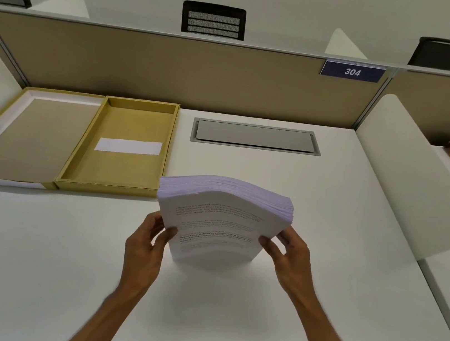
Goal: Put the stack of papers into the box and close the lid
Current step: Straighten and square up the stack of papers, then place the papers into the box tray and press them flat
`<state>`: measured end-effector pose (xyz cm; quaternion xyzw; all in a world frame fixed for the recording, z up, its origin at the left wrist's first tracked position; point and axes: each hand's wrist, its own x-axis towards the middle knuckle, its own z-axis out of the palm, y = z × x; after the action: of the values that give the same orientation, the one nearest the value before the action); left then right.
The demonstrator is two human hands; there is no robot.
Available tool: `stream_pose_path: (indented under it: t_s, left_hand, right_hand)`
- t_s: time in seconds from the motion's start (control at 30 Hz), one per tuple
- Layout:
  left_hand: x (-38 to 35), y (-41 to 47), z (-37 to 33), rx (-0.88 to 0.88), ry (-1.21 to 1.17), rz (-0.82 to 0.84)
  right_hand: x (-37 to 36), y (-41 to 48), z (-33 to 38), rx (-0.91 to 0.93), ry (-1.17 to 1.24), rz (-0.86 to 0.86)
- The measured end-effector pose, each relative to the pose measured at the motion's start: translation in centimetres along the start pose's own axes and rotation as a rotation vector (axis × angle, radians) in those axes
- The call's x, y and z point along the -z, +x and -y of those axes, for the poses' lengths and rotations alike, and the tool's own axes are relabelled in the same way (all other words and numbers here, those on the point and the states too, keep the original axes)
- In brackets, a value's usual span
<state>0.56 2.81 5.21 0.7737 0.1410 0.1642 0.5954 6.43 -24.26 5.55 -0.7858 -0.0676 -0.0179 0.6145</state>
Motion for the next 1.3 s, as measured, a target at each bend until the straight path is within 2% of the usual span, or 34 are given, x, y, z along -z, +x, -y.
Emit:
stream_pose_path:
  t_s: [0.13,0.33,0.57,0.93,1.3]
  left_hand:
    - [-0.2,0.7,0.2,-0.002,-0.001,-0.031]
    - [0.7,2.7,-0.5,0.001,0.027,-0.056]
    - [4.7,6.4,-2.3,0.038,0.025,0.019]
    - [12.9,14.7,0.5,0.309,-0.105,0.081]
    - [20.6,26.3,2.7,0.391,-0.091,0.105]
  right_hand:
    - [-0.5,0.7,-0.4,-0.017,0.053,-0.037]
    - [-1.4,2.3,0.8,-0.023,0.008,0.02]
    - [-4.1,4.8,3.4,-0.12,0.094,0.075]
    - [-14.8,9.7,5.0,-0.316,0.068,0.073]
    - [-26.8,17.4,7.1,-0.384,0.003,0.031]
